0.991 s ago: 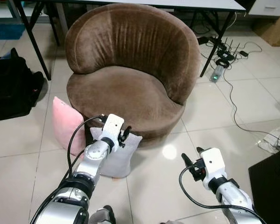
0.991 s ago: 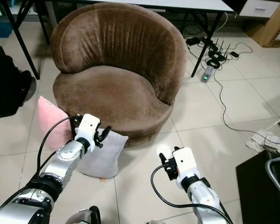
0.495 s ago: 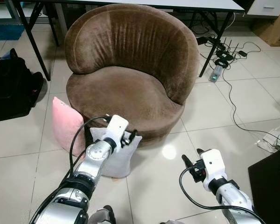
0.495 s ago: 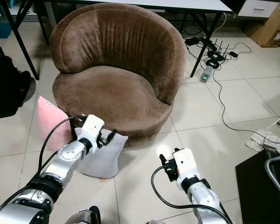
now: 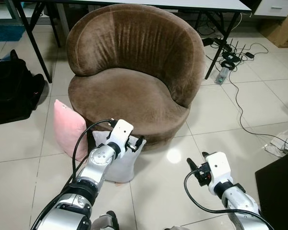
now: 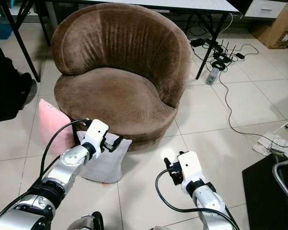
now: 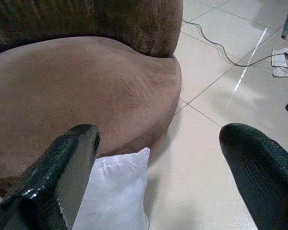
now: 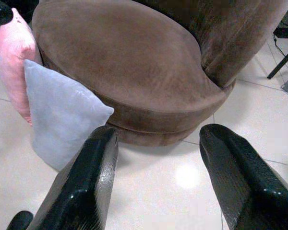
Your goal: Move the pillow to the sofa from floor
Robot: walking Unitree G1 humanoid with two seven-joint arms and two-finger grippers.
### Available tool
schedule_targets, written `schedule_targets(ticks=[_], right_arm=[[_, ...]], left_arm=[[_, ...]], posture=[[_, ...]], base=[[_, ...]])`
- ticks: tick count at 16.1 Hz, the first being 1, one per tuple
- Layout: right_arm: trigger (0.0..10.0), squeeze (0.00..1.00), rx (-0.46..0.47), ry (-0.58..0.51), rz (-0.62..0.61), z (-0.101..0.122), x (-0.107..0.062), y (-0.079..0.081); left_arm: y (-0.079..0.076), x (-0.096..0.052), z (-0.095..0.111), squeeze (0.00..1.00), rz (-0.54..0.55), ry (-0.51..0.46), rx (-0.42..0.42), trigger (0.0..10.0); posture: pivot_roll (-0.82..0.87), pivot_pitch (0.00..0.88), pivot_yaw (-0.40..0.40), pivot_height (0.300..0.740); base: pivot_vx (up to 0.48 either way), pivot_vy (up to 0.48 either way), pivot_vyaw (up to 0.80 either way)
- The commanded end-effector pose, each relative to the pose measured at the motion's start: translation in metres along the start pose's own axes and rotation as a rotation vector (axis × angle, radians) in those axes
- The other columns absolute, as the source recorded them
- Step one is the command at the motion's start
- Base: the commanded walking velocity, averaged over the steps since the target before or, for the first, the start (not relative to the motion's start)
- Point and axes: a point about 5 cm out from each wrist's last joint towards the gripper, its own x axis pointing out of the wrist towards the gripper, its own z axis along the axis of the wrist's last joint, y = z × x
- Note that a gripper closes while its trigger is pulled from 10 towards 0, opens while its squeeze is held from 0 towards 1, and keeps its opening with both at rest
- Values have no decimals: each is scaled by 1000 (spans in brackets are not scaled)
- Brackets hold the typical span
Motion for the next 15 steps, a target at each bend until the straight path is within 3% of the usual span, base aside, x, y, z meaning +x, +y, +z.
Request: schedule_targets(ticks=[1,7,9,10,11,15], right_arm=[[10000,0,-8,21,-10,-4,-2,-4],[10000,0,-3,17,-6,-4,0,-2],[10000,0,-2,11,-7,-3,-1,0],[10000,0,-19,-8,-3,-1,-1,0],[10000,0,-14,-10,-4,0,-1,0],[10000,0,-30,-5,2,3,2,-2]], left_arm=[[-2,0,6,1000,-29,-53,-65,10000],[2,-3,5,1000,-13,-52,-4,10000],[4,-4,-3,1000,6,14,29,10000],[5,-5,-8,463,14,41,47,10000],[6,-5,-7,0,9,26,26,10000],[12,-7,-1,0,38,-16,20,10000]], posture=[[-178,83,-84,740],[-178,94,-74,740],[-183,100,-69,740],[-184,103,-66,740],[-185,106,-63,740],[-186,113,-62,740]], base=[[0,0,0],[0,0,0],[0,0,0],[0,0,0],[0,0,0],[0,0,0]])
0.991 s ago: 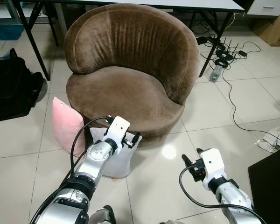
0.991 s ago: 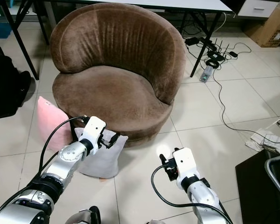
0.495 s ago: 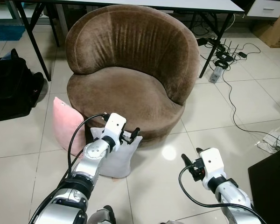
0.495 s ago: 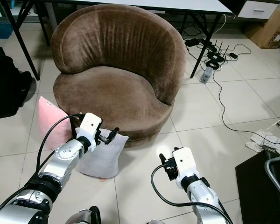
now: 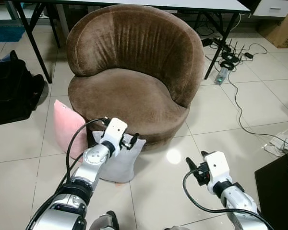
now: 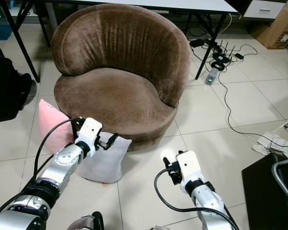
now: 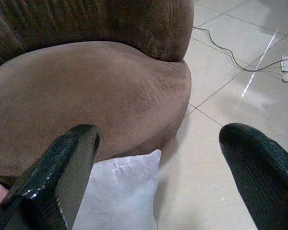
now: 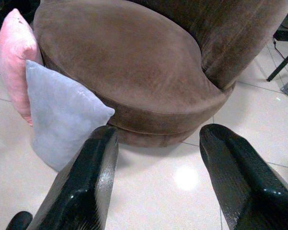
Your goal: Move the pillow to the sofa from floor
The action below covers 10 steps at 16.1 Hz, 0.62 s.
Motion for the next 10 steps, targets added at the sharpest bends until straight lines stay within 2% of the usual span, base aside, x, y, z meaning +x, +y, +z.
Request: schedule_targets(ticks=[1,10], right_arm=[[10000,0,-24,0,-1,1,0,-3],[10000,0,-16,17,-11,-3,-2,-3]], left_arm=[[-3,0,0,0,-5,-7,5,10000],[-5,2,6,0,4,-44,23,10000]], posture=[[-182,113,-63,740],[-189,121,-62,740]], base=[[0,0,0],[0,0,0]])
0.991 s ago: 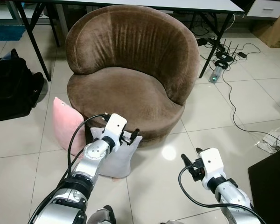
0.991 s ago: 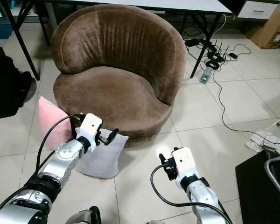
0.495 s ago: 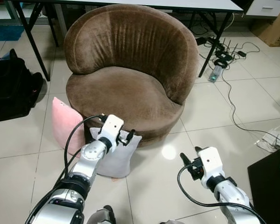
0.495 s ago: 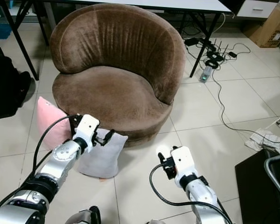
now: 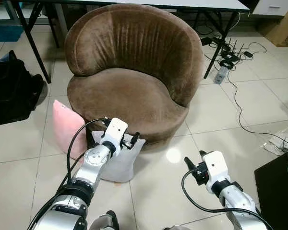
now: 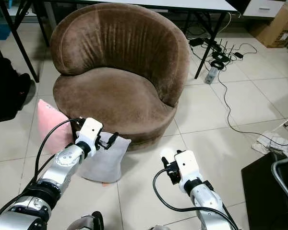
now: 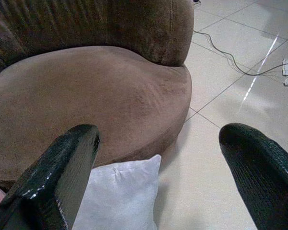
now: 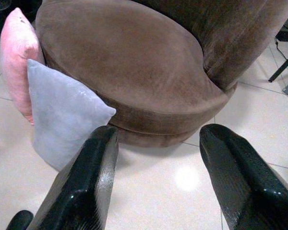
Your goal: Move the pillow to the sofa from floor
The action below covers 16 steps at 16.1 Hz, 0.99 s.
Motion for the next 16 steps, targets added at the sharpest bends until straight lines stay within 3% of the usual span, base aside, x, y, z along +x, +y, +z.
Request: schedule_targets(ticks=[1,5,7,13,16], right_arm=[[10000,0,-11,20,-23,-4,-4,-5],[10000,0,-24,10,-17,-3,-5,-5],[10000,0,-27,18,0,-5,-6,-3],[10000,0,-35,25,20,-8,-7,0],[10000,0,-36,24,15,-8,-7,-1]], left_arm=[[-3,2,4,0,-12,-18,23,10000],[-3,1,5,0,13,-34,35,10000],[0,0,8,0,66,-60,85,10000],[3,-1,4,0,114,-38,110,10000],[0,0,0,0,81,-8,56,10000]], posture=[[-191,123,-62,740],[-192,126,-63,740],[-190,130,-66,720],[-186,125,-69,665],[-185,117,-72,635]], base=[[0,0,0],[0,0,0],[0,0,0],[0,0,0],[0,0,0]])
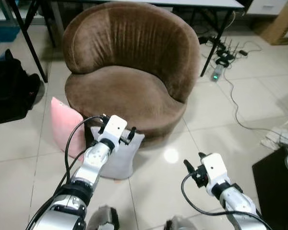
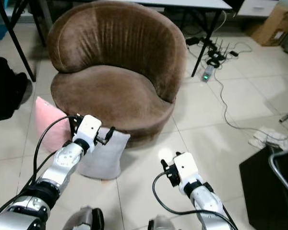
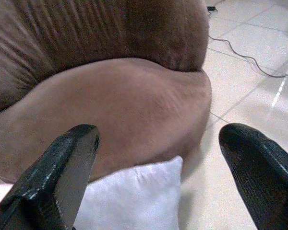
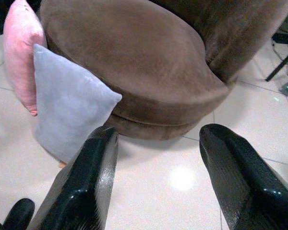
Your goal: Move the pillow to the sofa from floor
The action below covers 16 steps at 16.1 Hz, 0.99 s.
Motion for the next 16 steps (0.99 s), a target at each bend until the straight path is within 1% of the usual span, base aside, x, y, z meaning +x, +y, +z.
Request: schedule_targets(ticks=[1,6,7,8,12,14,15,16], right_arm=[[10000,0,-5,23,-8,-5,-4,-3],[10000,0,-12,23,2,-5,-5,-4],[10000,0,-6,23,12,-5,-5,-3],[10000,0,-4,8,14,-3,-4,-3],[10000,0,-17,9,10,-2,-6,-5],[10000,0,-25,33,15,-5,-7,-3],[10000,0,-8,28,32,-5,-8,0],[10000,0,-1,27,29,-5,-8,0]], left_arm=[[-6,0,-5,0,-23,30,-33,10000],[-7,0,-6,0,-18,28,-58,10000],[-7,0,-6,0,-16,31,-73,10000],[-7,0,-6,0,-16,31,-74,10000],[-10,0,-8,0,-23,34,-80,10000],[-10,-1,-9,0,-20,38,-82,10000],[-11,-1,-9,0,-18,38,-79,10000],[-11,-1,-9,0,-18,37,-79,10000]], posture=[[-185,115,-72,625],[-184,112,-77,570],[-186,114,-77,560],[-189,115,-77,555],[-193,119,-82,555],[-194,120,-83,545],[-195,121,-83,525],[-195,121,-84,520]], base=[[0,0,0],[0,0,0],[0,0,0],[0,0,0],[0,0,0],[0,0,0],[0,0,0],[0,0,0]])
